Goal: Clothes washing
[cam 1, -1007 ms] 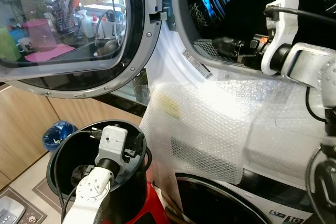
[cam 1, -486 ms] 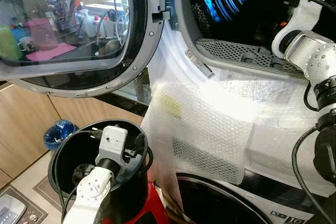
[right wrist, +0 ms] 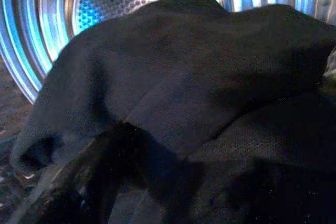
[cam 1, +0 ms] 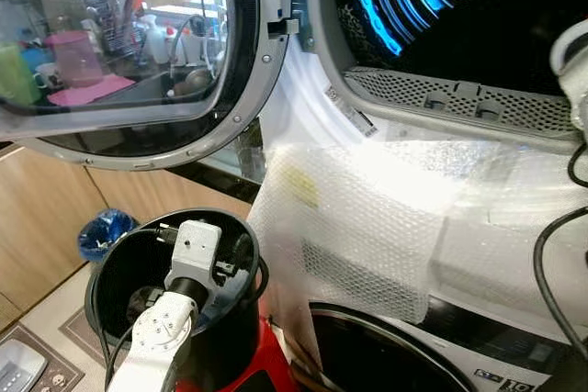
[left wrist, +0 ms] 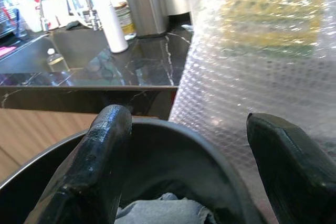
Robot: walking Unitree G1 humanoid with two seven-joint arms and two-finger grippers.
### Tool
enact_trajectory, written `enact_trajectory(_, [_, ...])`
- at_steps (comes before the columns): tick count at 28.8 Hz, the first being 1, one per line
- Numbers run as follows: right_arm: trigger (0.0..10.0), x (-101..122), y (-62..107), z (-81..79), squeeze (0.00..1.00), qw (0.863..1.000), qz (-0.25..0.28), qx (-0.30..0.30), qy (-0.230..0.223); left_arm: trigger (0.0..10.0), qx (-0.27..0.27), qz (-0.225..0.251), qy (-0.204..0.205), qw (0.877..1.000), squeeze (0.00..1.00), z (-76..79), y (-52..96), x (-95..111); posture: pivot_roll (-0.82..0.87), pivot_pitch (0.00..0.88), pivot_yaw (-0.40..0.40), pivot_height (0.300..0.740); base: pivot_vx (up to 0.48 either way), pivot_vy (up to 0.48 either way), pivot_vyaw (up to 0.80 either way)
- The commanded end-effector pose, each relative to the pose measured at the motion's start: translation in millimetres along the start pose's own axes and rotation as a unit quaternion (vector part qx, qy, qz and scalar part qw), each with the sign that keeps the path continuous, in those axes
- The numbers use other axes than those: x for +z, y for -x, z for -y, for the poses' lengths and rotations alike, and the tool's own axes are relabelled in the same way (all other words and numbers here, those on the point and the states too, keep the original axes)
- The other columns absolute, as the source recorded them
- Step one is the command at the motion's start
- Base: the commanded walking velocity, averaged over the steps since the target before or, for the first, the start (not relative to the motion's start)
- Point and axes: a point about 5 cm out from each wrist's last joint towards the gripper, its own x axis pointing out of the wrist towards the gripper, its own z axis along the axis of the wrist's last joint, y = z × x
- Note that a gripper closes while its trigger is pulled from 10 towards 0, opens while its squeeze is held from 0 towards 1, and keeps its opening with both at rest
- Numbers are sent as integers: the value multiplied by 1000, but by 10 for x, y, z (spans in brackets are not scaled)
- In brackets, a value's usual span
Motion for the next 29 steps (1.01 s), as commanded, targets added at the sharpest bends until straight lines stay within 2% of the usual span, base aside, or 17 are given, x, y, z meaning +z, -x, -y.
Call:
enact_trajectory(1, [10000,-17,8,-216,0,998,-14,57,0,10000,4,0,-4,1000,0,-21,-4,26,-16,0,84,740,0,0,0])
enact_trajectory(5, [10000,-365,55,-533,0,977,-67,184,85,10000,6,-3,-5,1000,0,-30,2,18,-18,0,86,740,0,0,0])
enact_trajectory(9, [10000,-495,116,-720,0,957,-94,267,62,10000,5,-3,-5,1000,0,-29,-1,21,-16,0,87,740,0,0,0])
enact_trajectory(10, [10000,-429,146,-810,0,945,-74,315,55,10000,6,-2,-5,1000,0,-33,-6,27,-12,0,89,740,0,0,0])
enact_trajectory(15, [10000,-265,179,-837,0,927,-35,372,37,10000,6,-1,-5,1000,0,-20,-1,27,-11,0,80,740,0,0,0])
enact_trajectory(16, [10000,-242,228,-846,0,905,-32,424,35,10000,7,-2,-2,1000,0,-13,13,16,-4,0,70,740,0,0,0])
enact_trajectory(17, [10000,-195,321,-831,0,869,-14,493,36,10000,9,-3,2,1000,0,-7,22,4,-3,0,73,740,0,0,0])
enact_trajectory(19, [10000,-174,358,-814,0,858,-3,512,39,10000,9,-3,3,1000,0,-6,20,3,-3,0,73,740,0,0,0])
enact_trajectory(20, [10000,-112,446,-773,0,839,47,540,55,10000,8,-1,2,1000,0,-10,-2,13,-4,0,75,740,0,0,0])
enact_trajectory(21, [10000,-86,555,-752,0,811,65,578,56,10000,7,3,0,1000,0,-14,-18,32,-1,0,76,740,0,0,0])
enact_trajectory(22, [10000,-90,796,-699,0,756,72,649,51,10000,7,7,-2,1000,0,-26,-36,56,-1,0,78,740,0,0,0])
enact_trajectory(23, [10000,-110,902,-677,0,734,64,675,46,10000,7,8,-1,1000,0,-32,-39,60,-1,0,78,740,0,0,0])
enact_trajectory(25, [10000,-169,1045,-671,0,708,44,704,36,10000,10,5,-1,1000,0,-56,-36,47,-18,0,87,740,0,0,0])
enact_trajectory(26, [10000,-169,1045,-671,0,708,44,704,36,10000,10,5,-1,1000,0,-56,-36,47,-18,0,87,740,0,0,0])
enact_trajectory(27, [10000,-287,1272,-678,0,673,23,739,21,10000,3,1,-3,1000,0,-43,-27,25,-30,0,92,740,0,0,0])
enact_trajectory(28, [10000,-287,1272,-678,0,673,23,739,21,10000,3,1,-3,1000,0,-43,-27,25,-30,0,92,740,0,0,0])
enact_trajectory(29, [10000,-340,1387,-679,0,653,13,757,15,10000,-1,0,-4,1000,0,-31,-24,19,-30,0,92,740,0,0,0])
